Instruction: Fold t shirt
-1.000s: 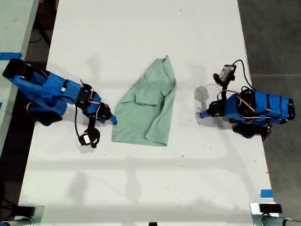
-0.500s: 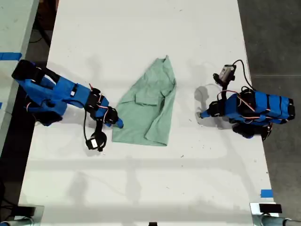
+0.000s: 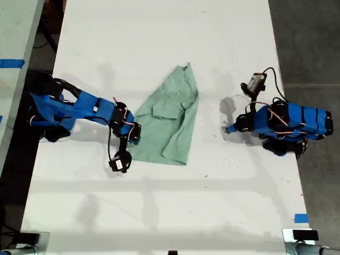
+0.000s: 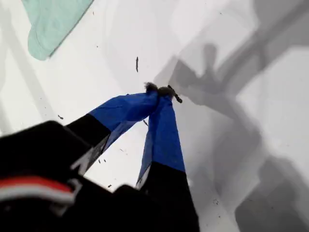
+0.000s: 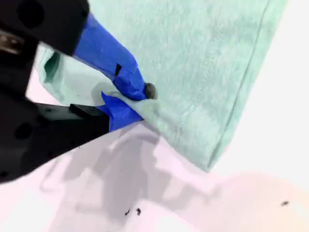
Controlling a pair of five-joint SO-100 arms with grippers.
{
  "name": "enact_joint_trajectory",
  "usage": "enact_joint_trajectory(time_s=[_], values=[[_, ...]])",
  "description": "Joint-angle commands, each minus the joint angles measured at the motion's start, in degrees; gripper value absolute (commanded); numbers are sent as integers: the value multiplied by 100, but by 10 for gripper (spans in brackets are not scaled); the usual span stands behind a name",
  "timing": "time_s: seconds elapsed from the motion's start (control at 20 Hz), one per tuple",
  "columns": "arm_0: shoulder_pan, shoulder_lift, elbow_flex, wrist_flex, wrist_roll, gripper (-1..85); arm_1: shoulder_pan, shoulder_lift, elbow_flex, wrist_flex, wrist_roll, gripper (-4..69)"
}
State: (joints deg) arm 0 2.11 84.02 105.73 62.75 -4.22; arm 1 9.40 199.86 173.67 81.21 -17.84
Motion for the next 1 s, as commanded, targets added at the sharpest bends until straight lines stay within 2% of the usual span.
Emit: enact_joint_trajectory(time_s=[0.0,0.1,0.2,0.65,0.95], values=[[-53,-44,-791,1187,-70,-3,-70,62,264,-79,-9,-12],[-79,-255,-1591,2294,-18,-3,-70,62,264,-79,-9,-12],[-149,-334,-2145,2760,281,-3,-62,62,264,-79,-18,-12],[-475,-756,-3771,2795,967,-3,-70,62,264,-79,-35,-13],[-466,-1274,-4755,2725,1116,-3,-70,70,264,-79,-44,-16]])
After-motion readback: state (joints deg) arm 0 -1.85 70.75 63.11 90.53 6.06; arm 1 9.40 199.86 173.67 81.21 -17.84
